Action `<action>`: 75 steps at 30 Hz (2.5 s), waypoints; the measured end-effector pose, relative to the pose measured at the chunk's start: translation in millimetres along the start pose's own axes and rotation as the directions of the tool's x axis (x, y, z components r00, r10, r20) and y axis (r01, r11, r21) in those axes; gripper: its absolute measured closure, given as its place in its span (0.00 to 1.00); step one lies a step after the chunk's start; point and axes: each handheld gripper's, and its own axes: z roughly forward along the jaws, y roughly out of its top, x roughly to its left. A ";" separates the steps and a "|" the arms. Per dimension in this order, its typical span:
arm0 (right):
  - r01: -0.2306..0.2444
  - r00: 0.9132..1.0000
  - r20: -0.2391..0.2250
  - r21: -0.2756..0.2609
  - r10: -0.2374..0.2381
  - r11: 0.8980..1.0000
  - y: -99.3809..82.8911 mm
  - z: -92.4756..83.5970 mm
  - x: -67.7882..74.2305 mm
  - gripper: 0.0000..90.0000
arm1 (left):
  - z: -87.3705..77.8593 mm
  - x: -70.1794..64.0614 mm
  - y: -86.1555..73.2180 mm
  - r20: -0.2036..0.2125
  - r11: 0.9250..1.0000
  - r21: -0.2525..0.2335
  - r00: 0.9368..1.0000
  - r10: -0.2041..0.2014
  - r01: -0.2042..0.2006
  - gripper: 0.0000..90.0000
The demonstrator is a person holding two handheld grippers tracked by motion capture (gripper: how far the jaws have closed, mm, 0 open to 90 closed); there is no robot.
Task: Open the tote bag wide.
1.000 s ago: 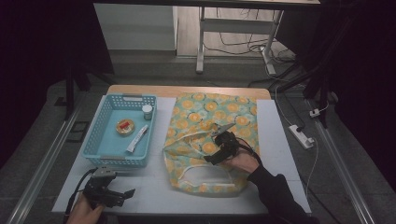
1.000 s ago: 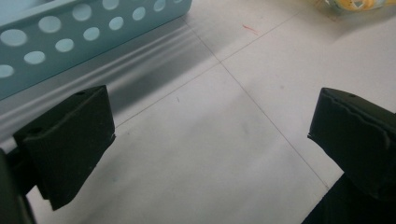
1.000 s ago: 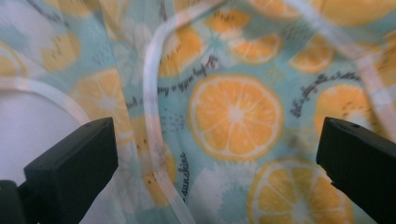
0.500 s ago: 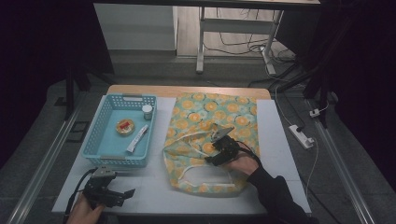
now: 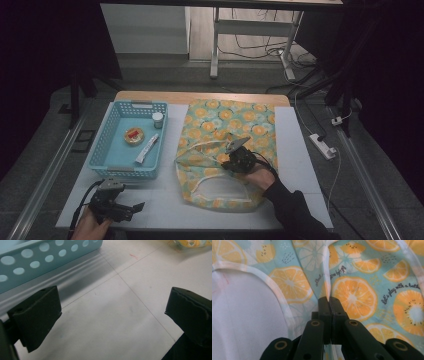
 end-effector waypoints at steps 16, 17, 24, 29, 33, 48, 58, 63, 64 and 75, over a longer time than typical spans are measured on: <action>-0.018 1.000 0.003 -0.097 0.018 0.995 10.3 -21.8 -2.5 1.00 | -1.7 4.1 -1.2 0.015 0.999 -0.021 0.999 -0.032 0.033 0.00; -0.014 1.000 0.006 -0.103 0.015 0.995 11.1 -23.2 -2.3 1.00 | -1.7 4.1 -1.1 0.015 0.999 -0.021 0.999 -0.033 0.033 0.01; -0.052 0.999 0.001 -0.140 0.052 0.989 17.9 -34.1 -6.4 1.00 | -1.6 4.2 -1.1 0.016 0.999 -0.020 0.999 -0.033 0.033 0.01; -0.067 0.998 0.004 -0.168 0.069 0.984 23.8 -43.1 -9.3 1.00 | -1.4 4.2 -1.0 0.017 0.999 -0.019 0.999 -0.033 0.033 0.01; -0.051 0.998 0.019 -0.186 0.056 0.981 31.4 -51.3 -8.4 1.00 | -1.3 4.0 -0.8 0.016 0.999 -0.015 0.999 -0.032 0.032 0.01; -0.064 0.996 0.040 -0.242 0.076 0.968 50.0 -70.3 -10.8 1.00 | -0.9 4.5 -0.8 0.015 0.999 -0.014 0.999 -0.035 0.036 0.01; -0.070 0.995 0.051 -0.268 0.087 0.961 55.7 -82.5 -10.5 1.00 | -0.9 4.2 -0.8 0.015 0.999 -0.012 0.999 -0.032 0.033 0.01; -0.068 0.995 0.056 -0.280 0.087 0.958 55.8 -85.3 -11.9 1.00 | -0.8 4.0 -0.8 0.014 0.999 -0.012 0.999 -0.031 0.031 0.01; -0.068 0.994 0.058 -0.285 0.088 0.956 55.7 -85.8 -11.8 1.00 | -0.7 3.8 -0.7 0.014 0.999 -0.011 0.999 -0.030 0.031 0.01; -0.068 0.994 0.058 -0.286 0.088 0.956 53.4 -86.2 -13.7 1.00 | -1.4 3.4 -0.7 0.011 1.000 -0.014 1.000 -0.027 0.027 0.01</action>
